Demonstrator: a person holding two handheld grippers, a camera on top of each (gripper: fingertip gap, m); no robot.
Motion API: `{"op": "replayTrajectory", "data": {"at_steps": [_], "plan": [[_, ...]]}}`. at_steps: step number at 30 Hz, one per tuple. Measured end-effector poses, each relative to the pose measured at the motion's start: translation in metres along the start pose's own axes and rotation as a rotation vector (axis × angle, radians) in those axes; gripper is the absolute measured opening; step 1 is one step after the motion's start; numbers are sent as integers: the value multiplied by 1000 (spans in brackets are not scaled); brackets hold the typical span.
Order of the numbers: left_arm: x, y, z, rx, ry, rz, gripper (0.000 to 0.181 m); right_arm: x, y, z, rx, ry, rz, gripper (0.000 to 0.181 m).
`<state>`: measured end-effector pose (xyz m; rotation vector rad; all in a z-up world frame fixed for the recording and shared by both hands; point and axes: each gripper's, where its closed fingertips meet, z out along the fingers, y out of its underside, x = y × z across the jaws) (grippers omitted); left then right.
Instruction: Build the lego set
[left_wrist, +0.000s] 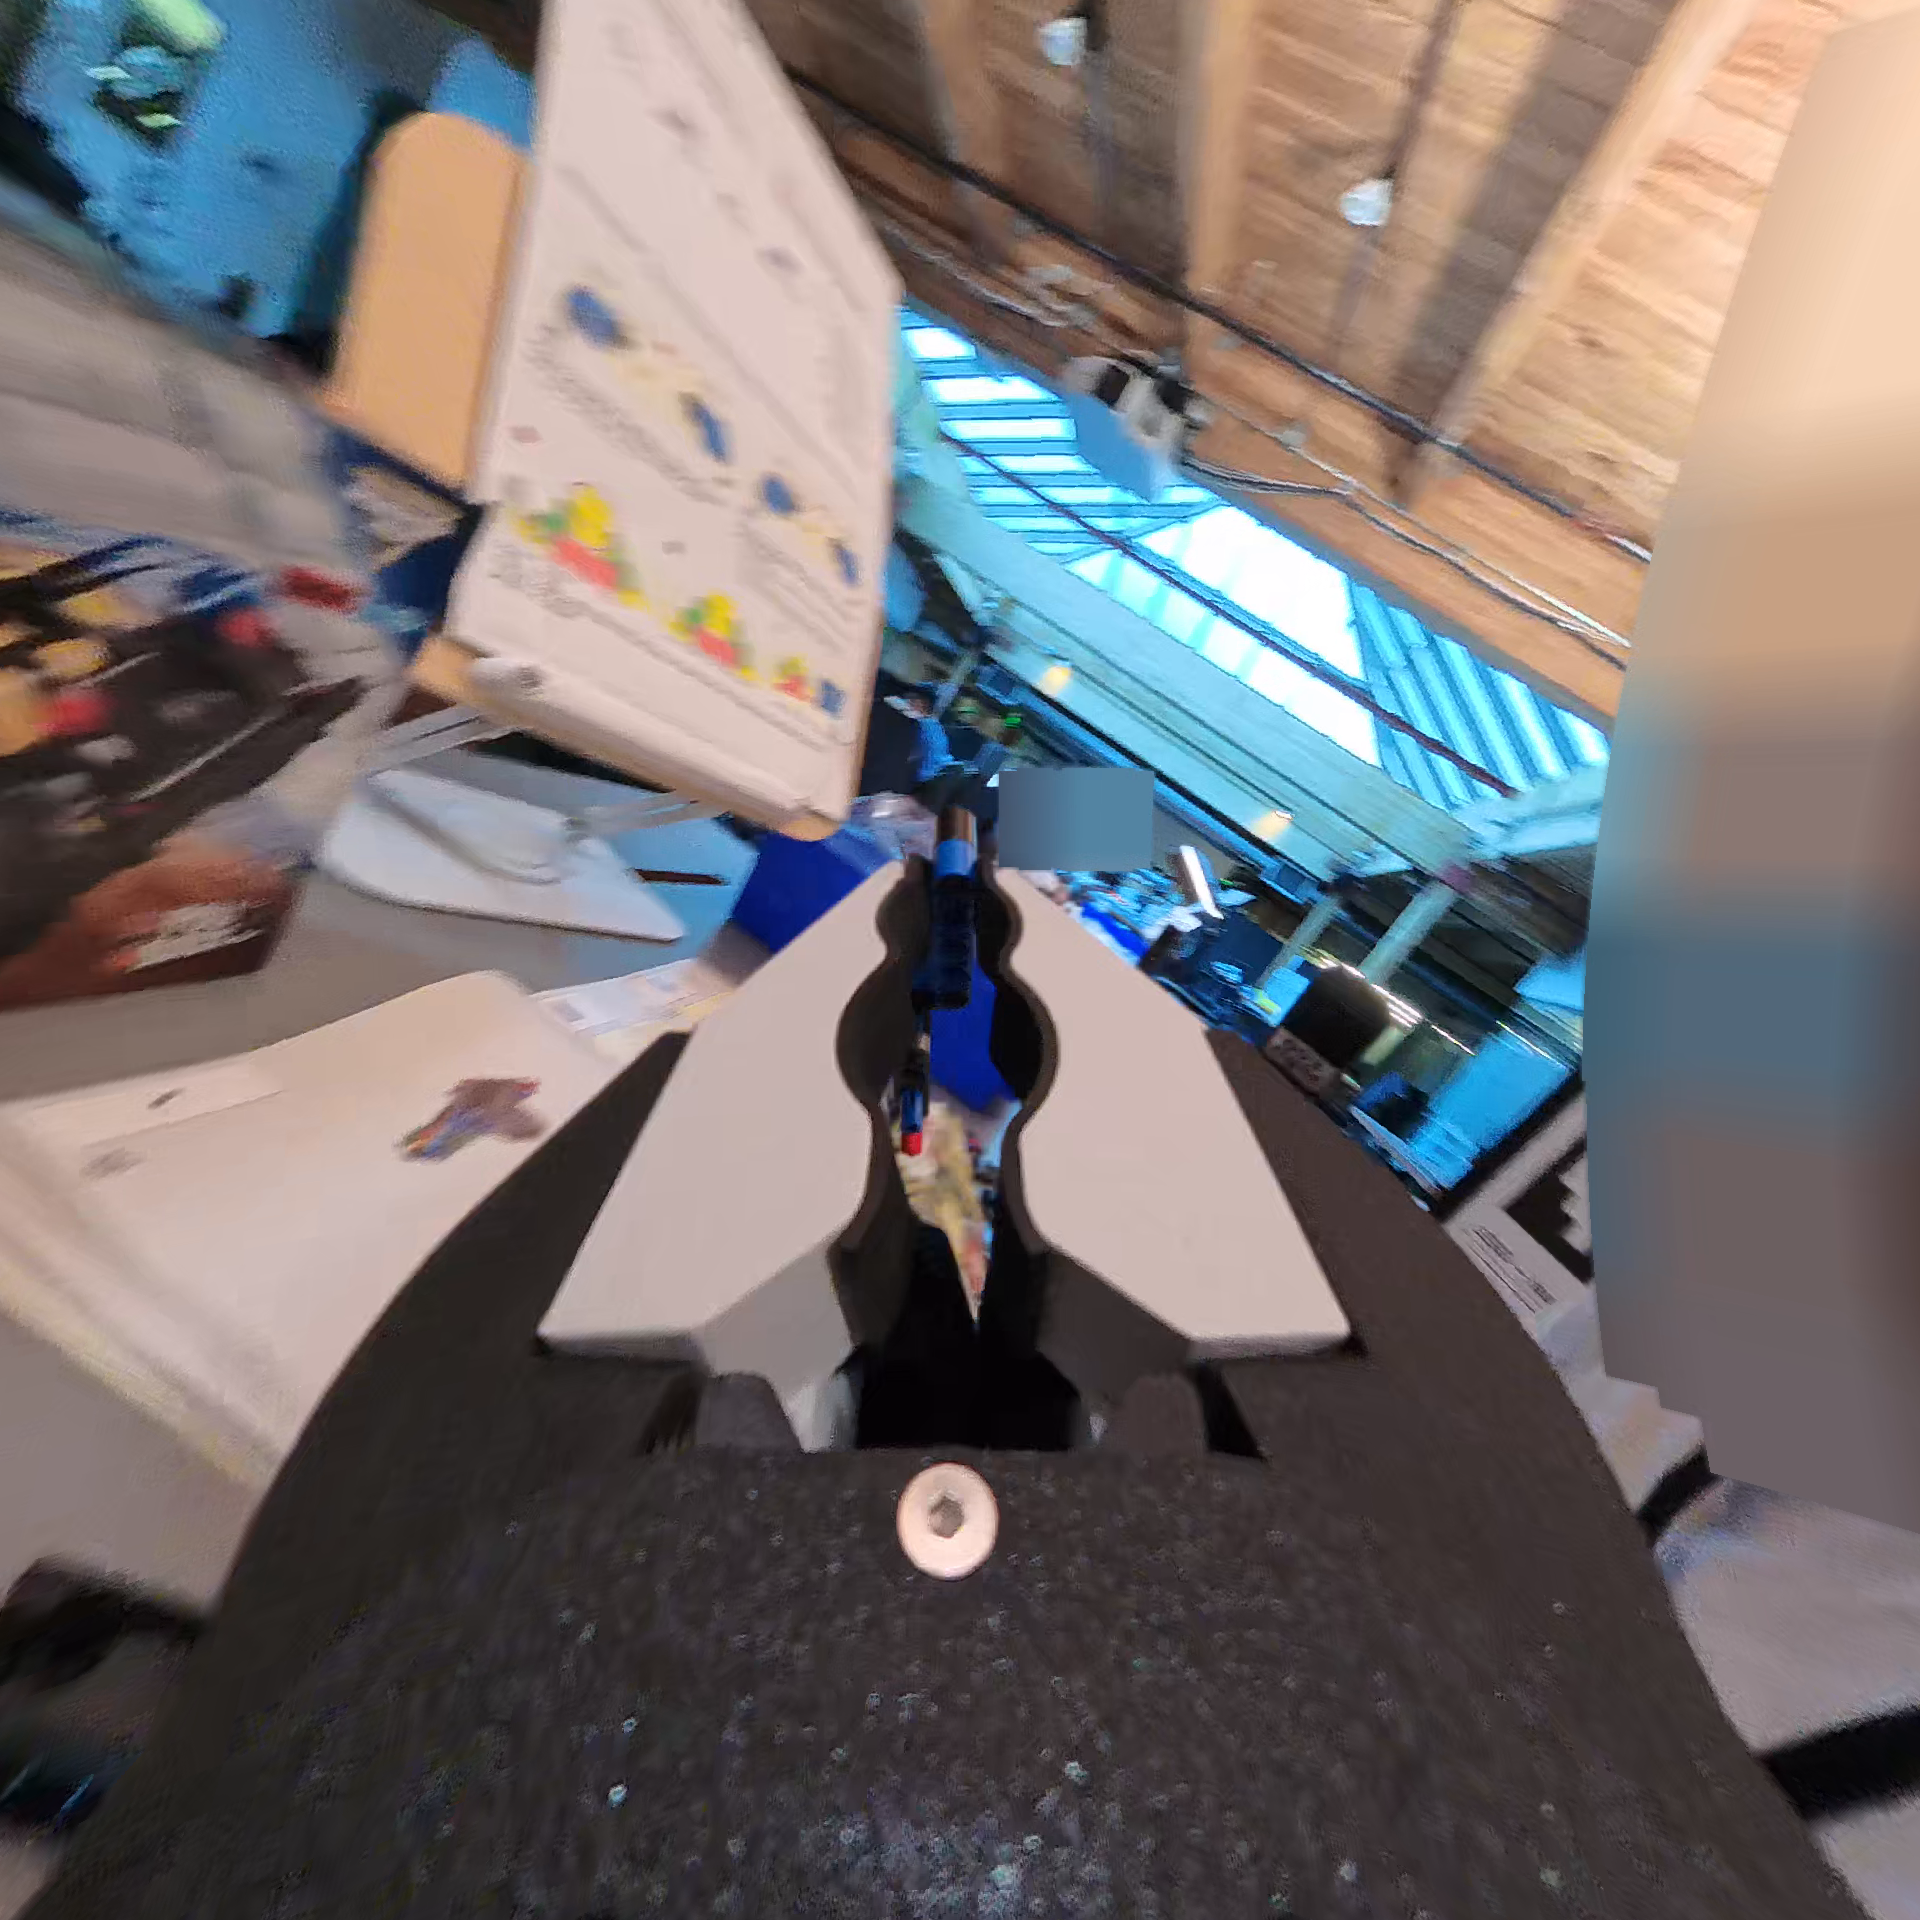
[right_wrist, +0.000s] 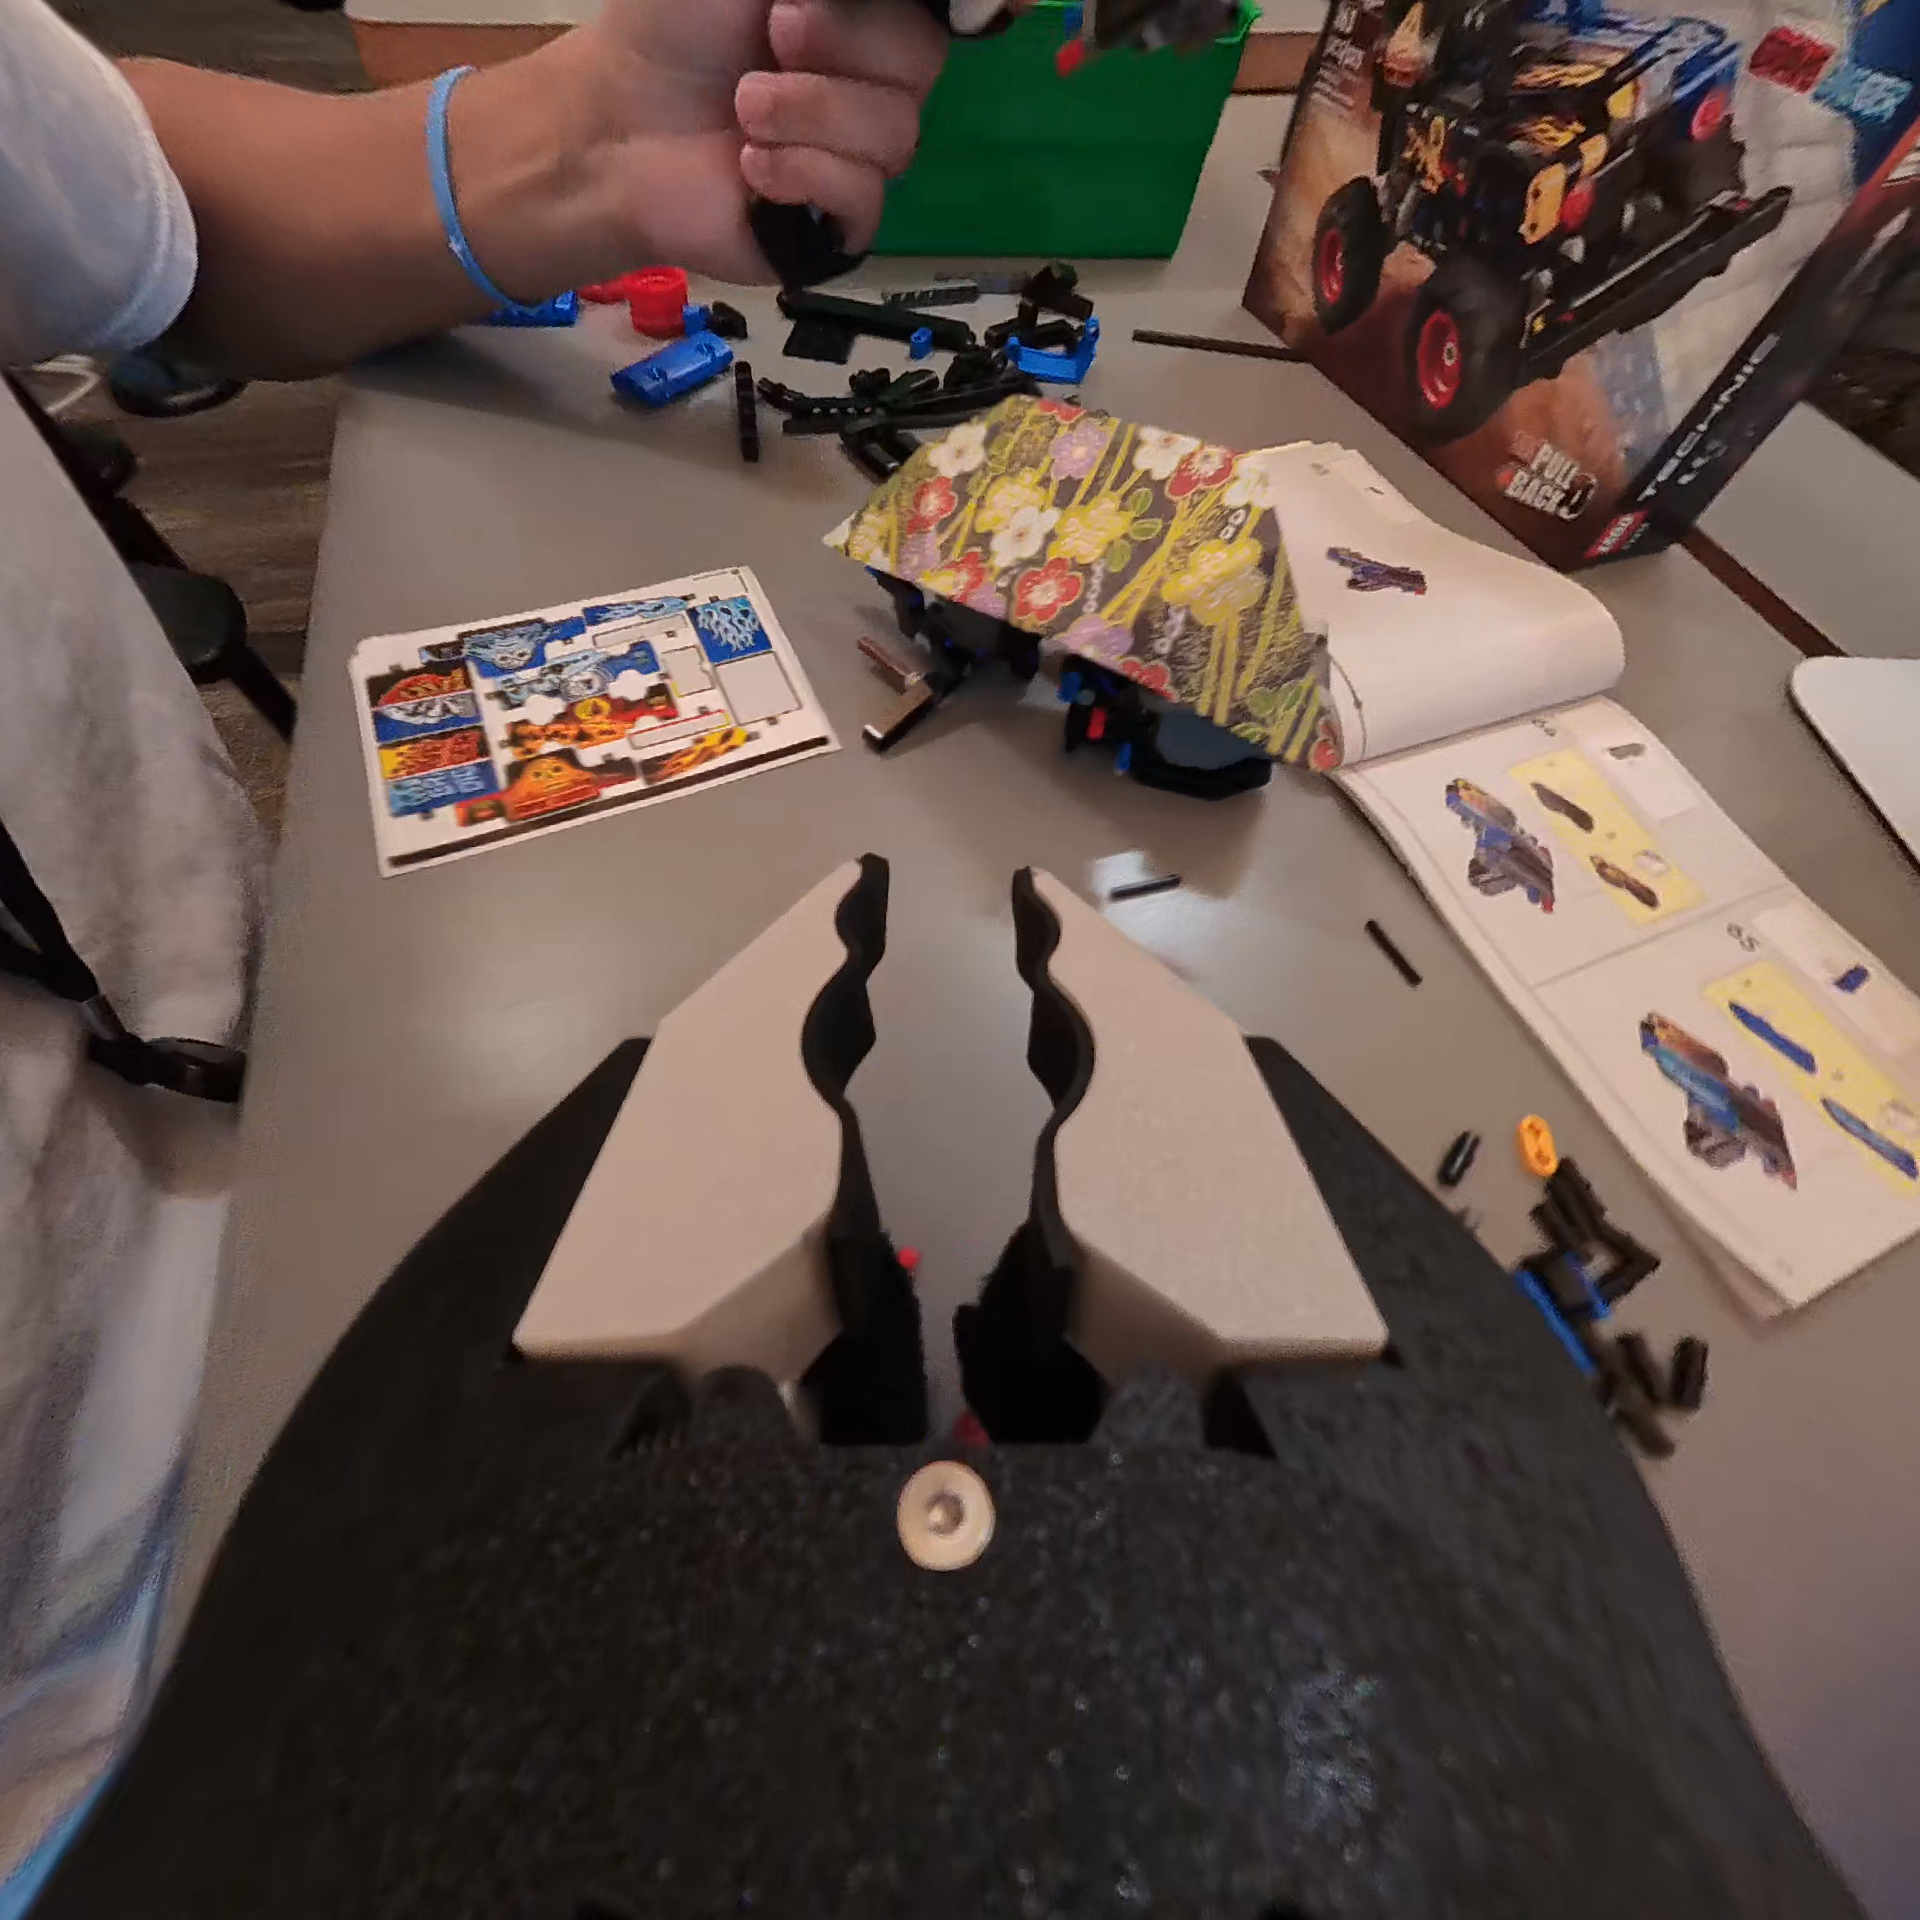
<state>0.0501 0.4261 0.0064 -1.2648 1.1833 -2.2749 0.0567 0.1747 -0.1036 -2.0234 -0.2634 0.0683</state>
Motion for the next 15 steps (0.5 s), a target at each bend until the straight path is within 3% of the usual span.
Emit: {"op": "replayTrajectory", "data": {"at_steps": [7, 15], "plan": [[-66, 13, -14, 1, -237, -155, 5, 40, -5, 27, 39, -32, -20, 25], [-69, 31, -8, -46, -214, -224, 5, 38, -10, 21, 118, 20, 5, 23]]}}
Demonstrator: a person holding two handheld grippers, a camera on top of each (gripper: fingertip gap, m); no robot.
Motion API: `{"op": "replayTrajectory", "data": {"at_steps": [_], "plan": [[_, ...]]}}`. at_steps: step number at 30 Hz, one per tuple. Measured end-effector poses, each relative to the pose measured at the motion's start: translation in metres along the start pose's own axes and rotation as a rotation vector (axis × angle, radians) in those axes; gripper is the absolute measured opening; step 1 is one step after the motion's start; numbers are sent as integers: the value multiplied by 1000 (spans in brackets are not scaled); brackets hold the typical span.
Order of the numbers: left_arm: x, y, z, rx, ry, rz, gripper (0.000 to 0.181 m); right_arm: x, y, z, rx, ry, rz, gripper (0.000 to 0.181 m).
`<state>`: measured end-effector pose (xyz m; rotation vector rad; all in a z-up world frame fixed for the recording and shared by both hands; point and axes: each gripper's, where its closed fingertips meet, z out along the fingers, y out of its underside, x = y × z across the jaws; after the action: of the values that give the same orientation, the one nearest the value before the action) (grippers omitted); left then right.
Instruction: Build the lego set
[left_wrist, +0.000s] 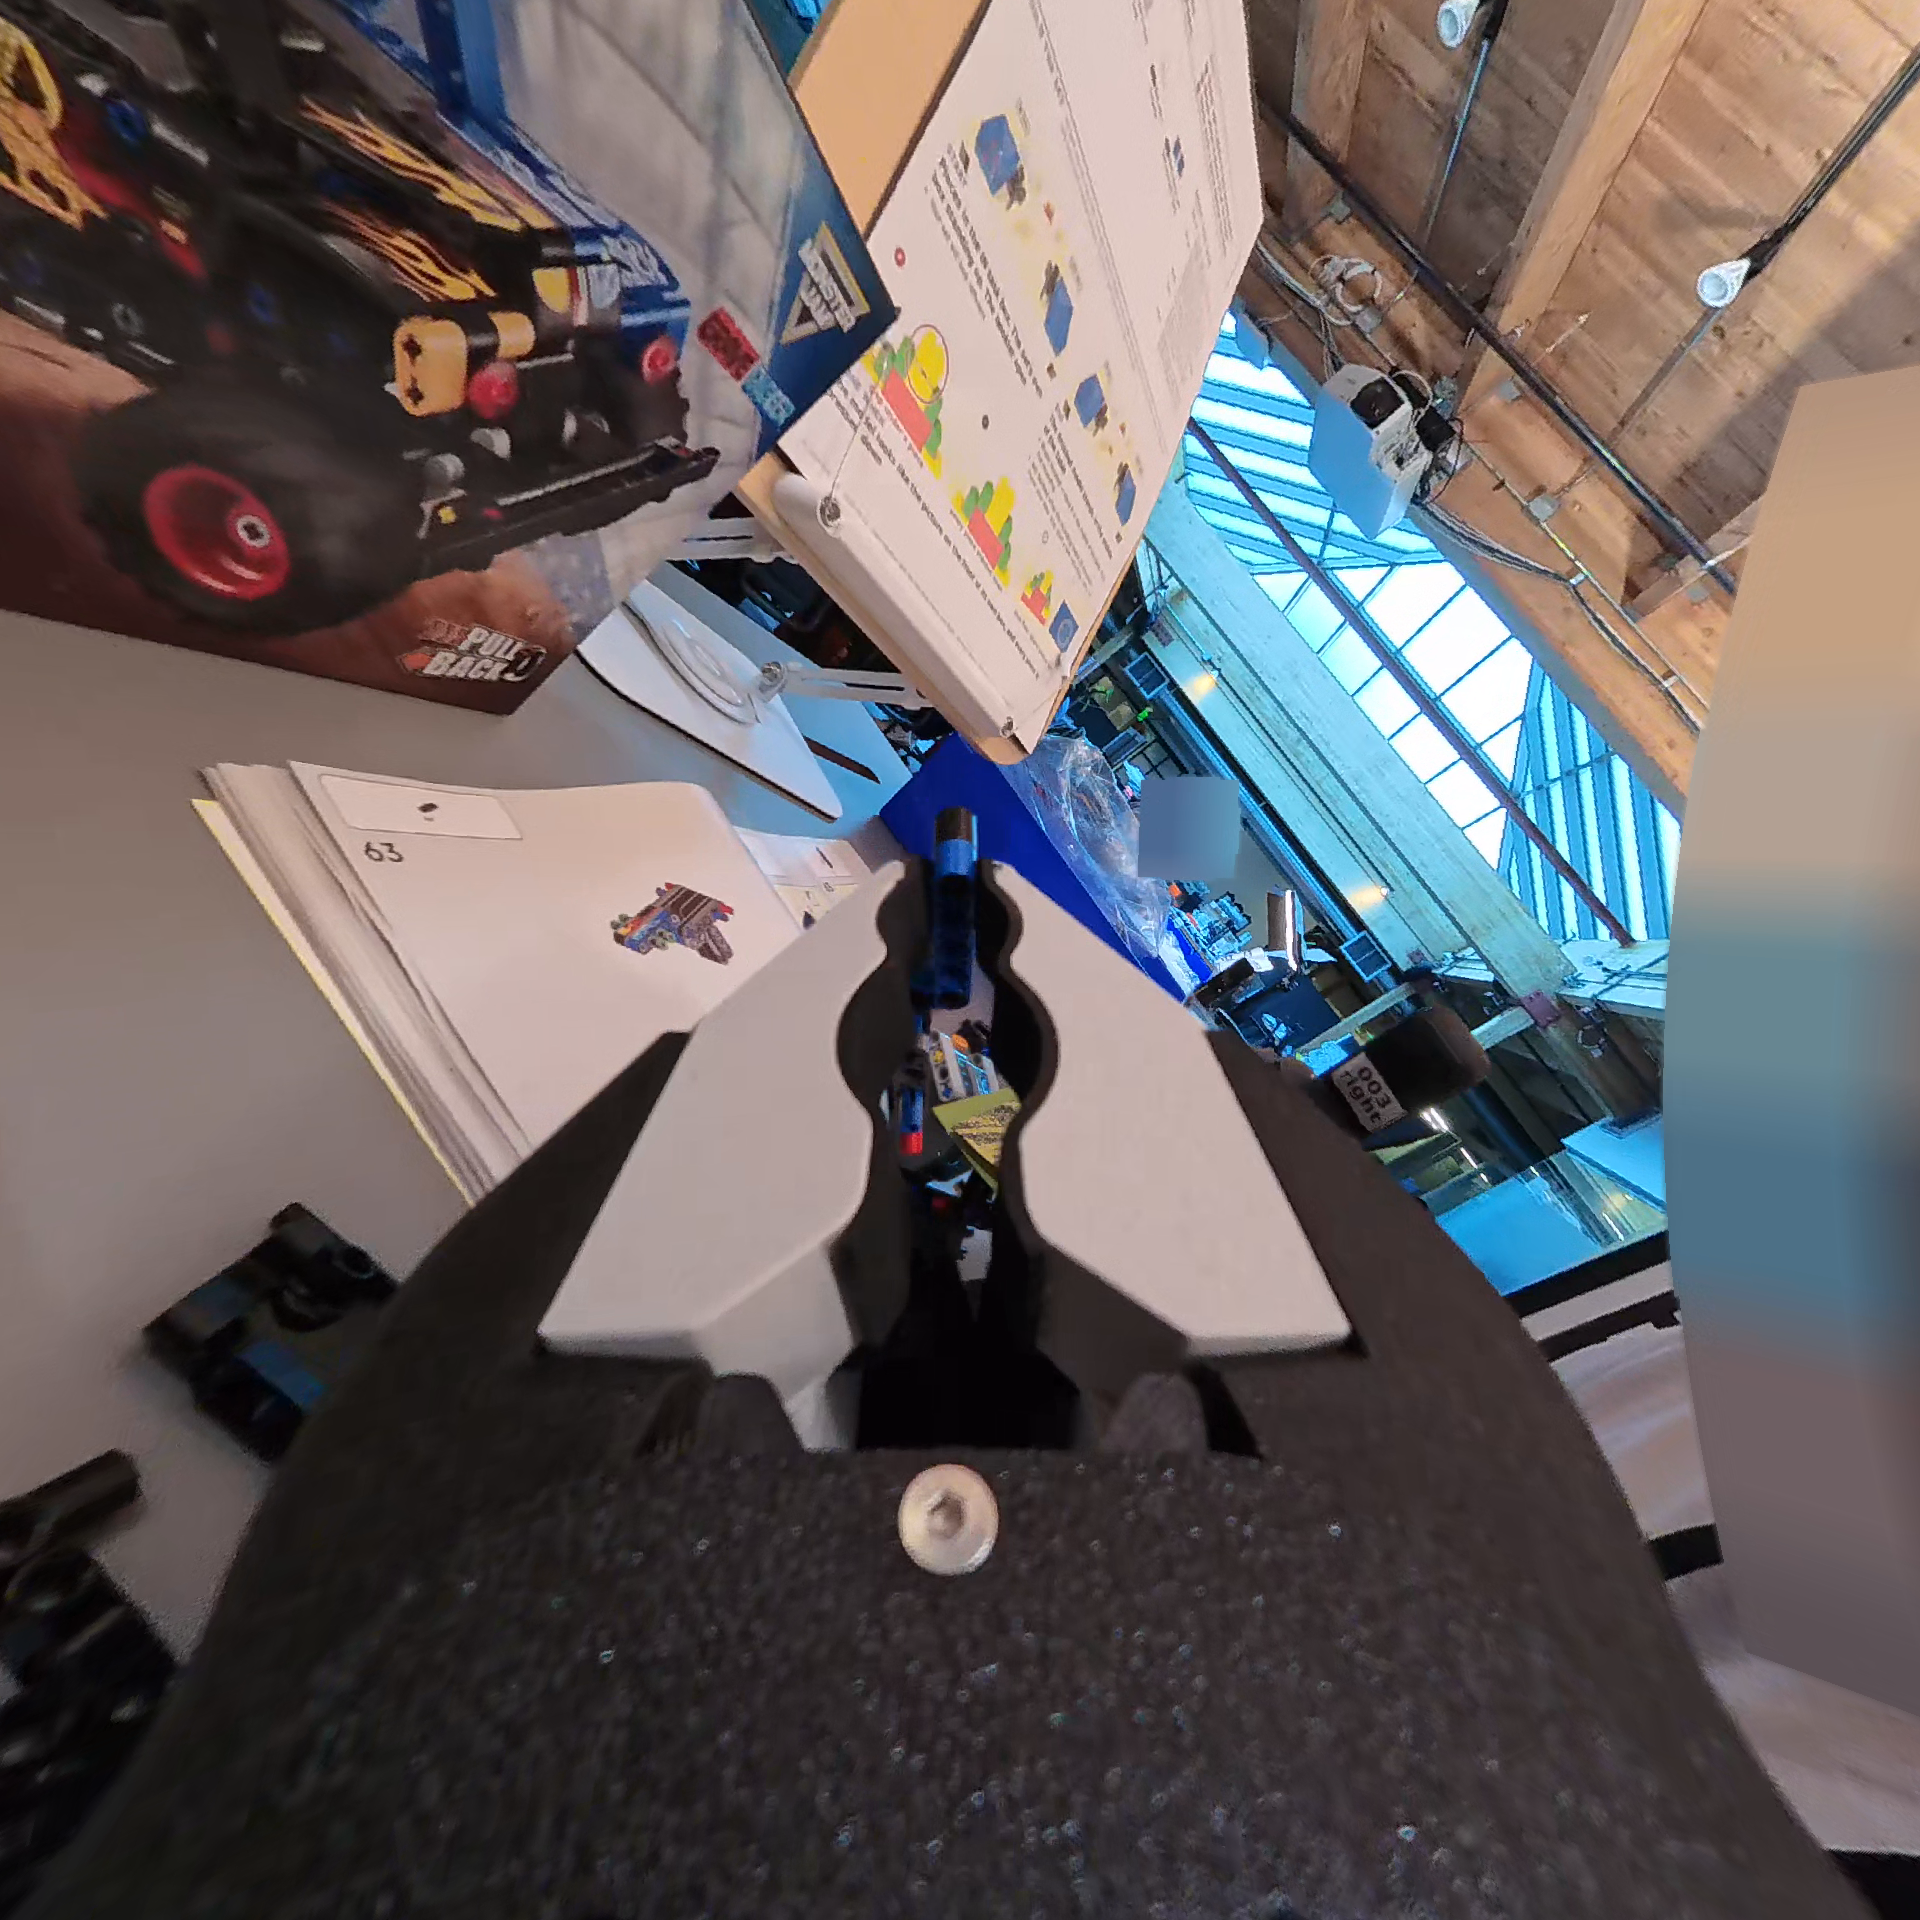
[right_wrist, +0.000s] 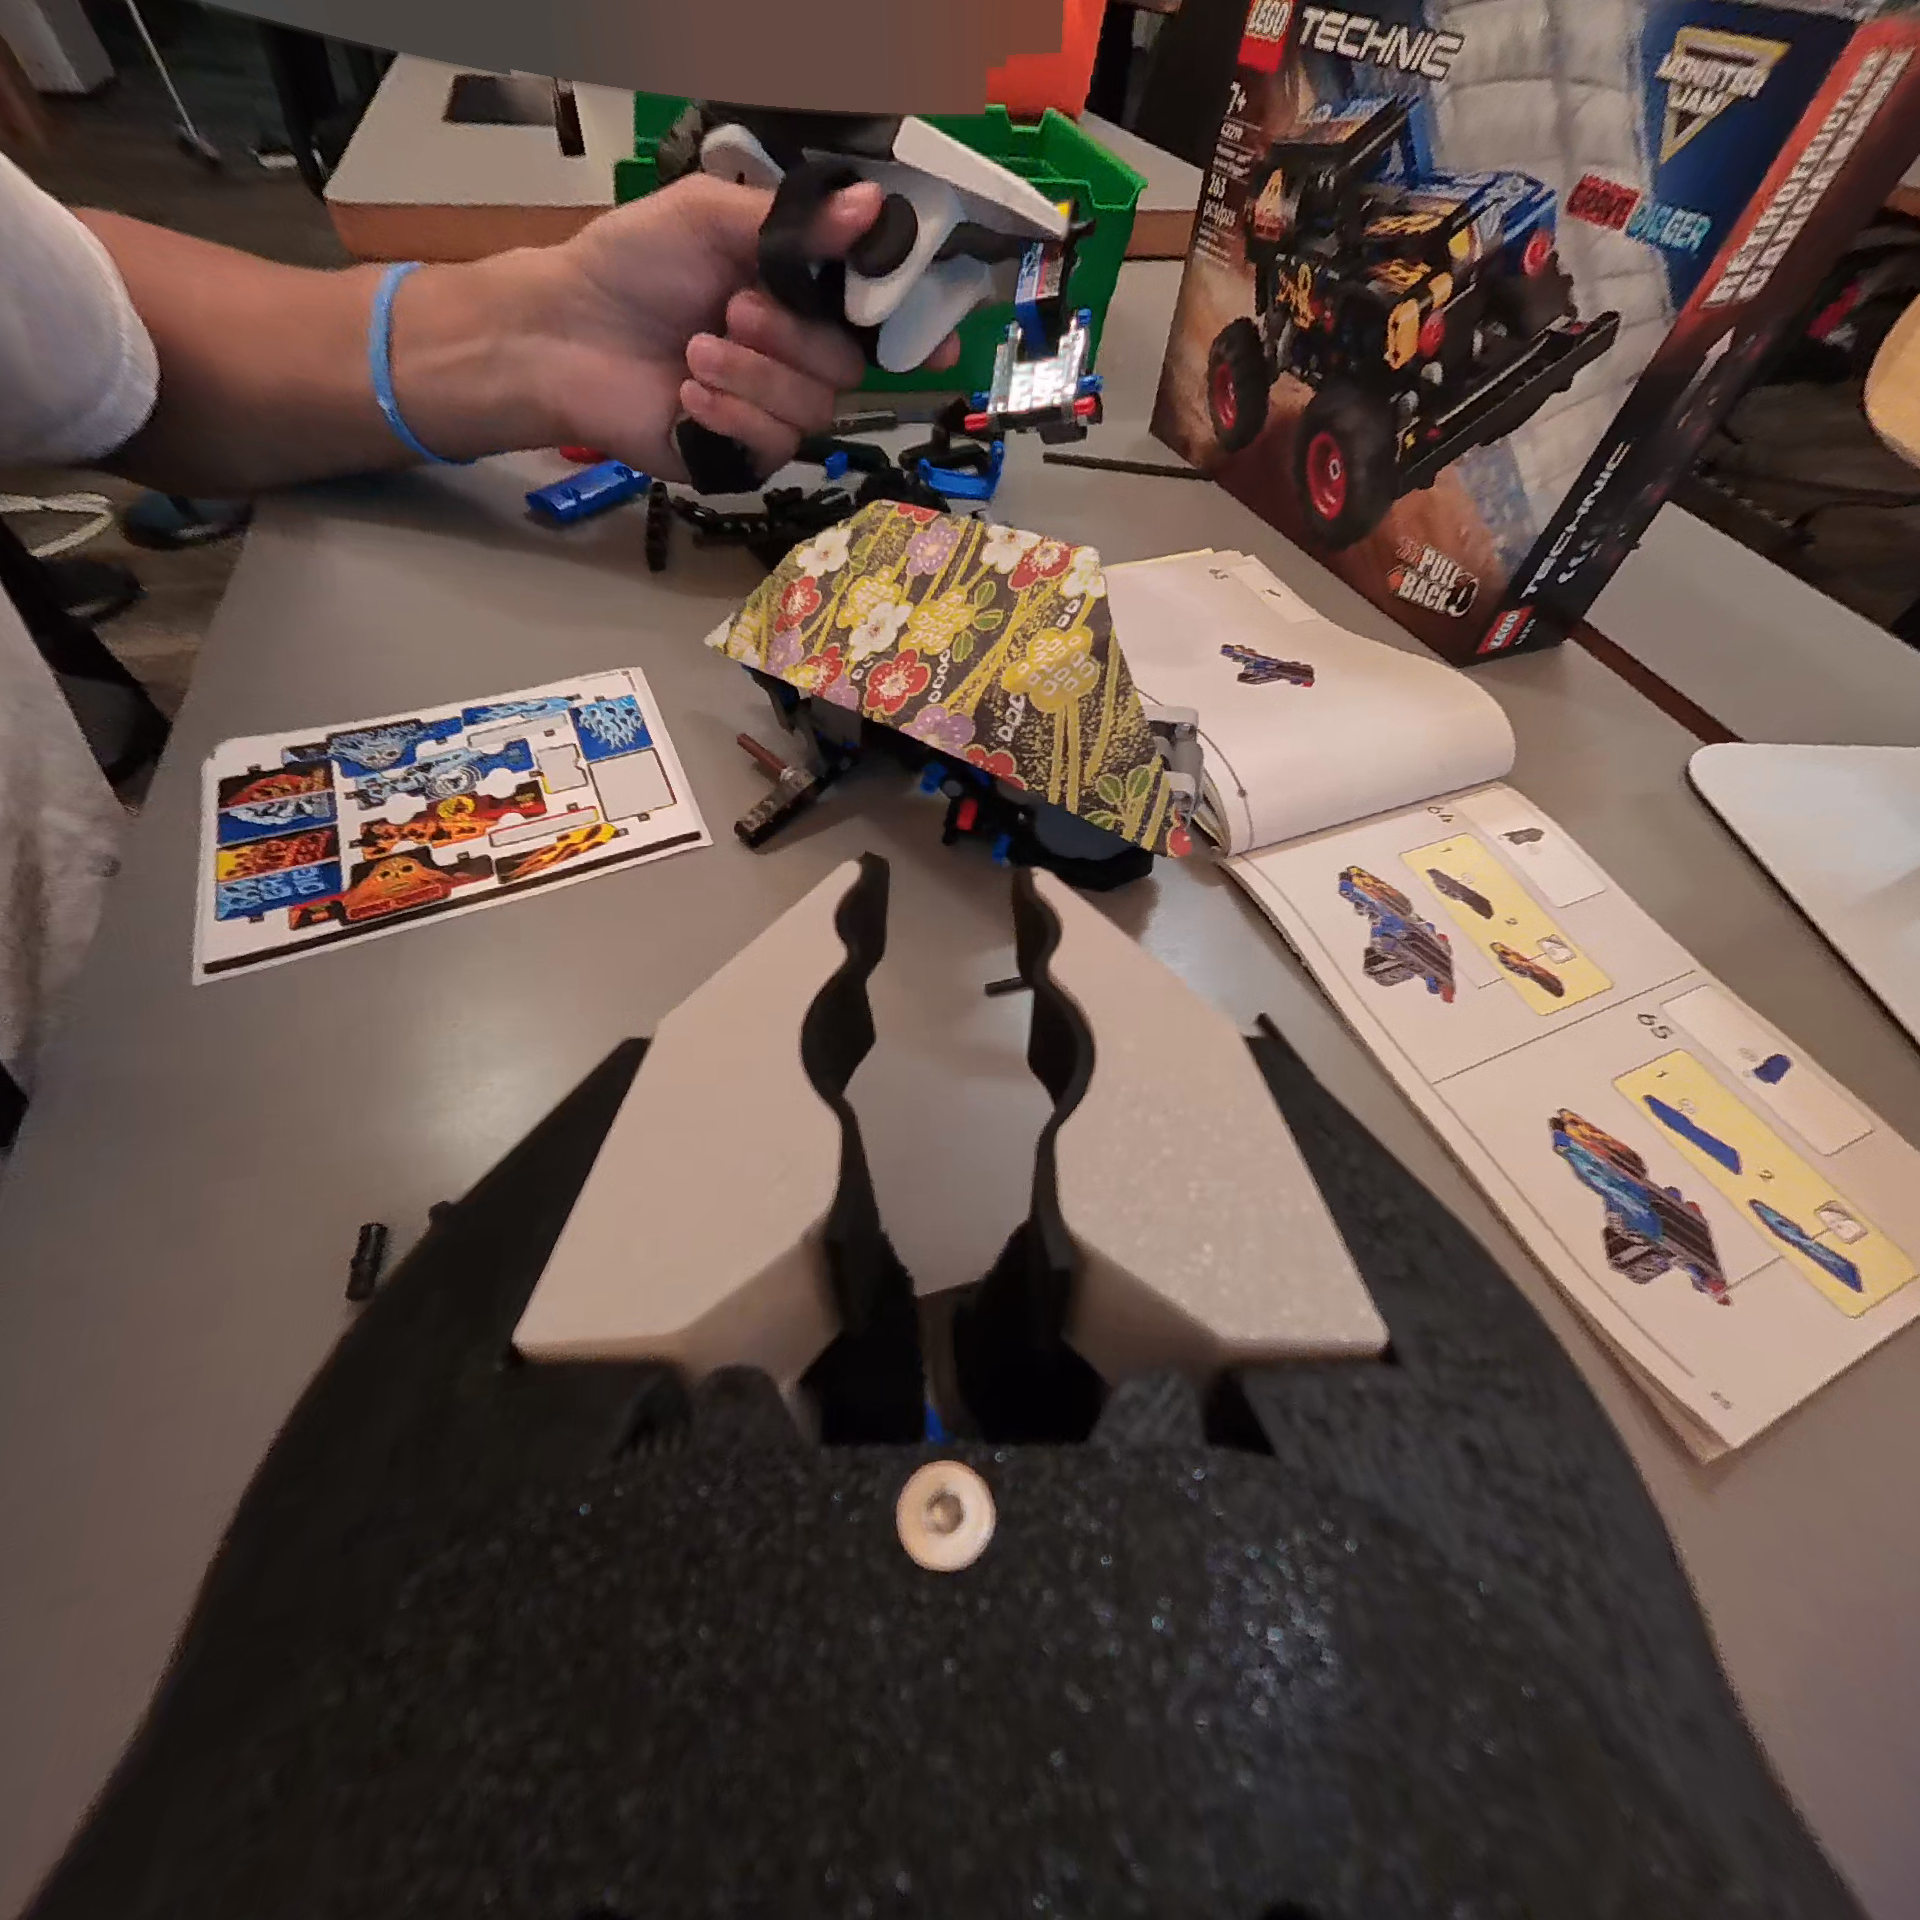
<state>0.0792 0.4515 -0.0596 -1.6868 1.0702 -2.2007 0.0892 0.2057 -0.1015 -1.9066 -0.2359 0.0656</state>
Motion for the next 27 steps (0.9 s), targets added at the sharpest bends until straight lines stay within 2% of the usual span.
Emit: {"op": "replayTrajectory", "data": {"at_steps": [5, 8, 10, 12, 15, 17, 21, 27], "plan": [[4, -2, -1, 0, -3, 41, 5, -4, 5, 3, -25, 9, -47, 24], [10, -3, -2, 0, -8, 101, 5, -13, 15, 8, -54, -36, -64, 26], [17, -1, 0, -10, -2, 143, 5, -33, 18, 4, -59, -121, -9, 26], [26, 2, 1, -18, 7, 187, 5, -68, 26, -11, -122, -242, 38, 24], [39, 7, 3, -27, 24, 238, 5, -110, 52, -34, -232, -293, 60, 23], [47, 8, 4, -27, 39, 253, 5, -125, 57, -41, -237, -247, 90, 23], [58, 11, 3, -31, 62, 280, 5, -131, 64, -40, -249, -148, 70, 18], [68, 12, 3, -31, 77, 340, 5, -133, 72, -29, -306, -174, 44, 17]]}}
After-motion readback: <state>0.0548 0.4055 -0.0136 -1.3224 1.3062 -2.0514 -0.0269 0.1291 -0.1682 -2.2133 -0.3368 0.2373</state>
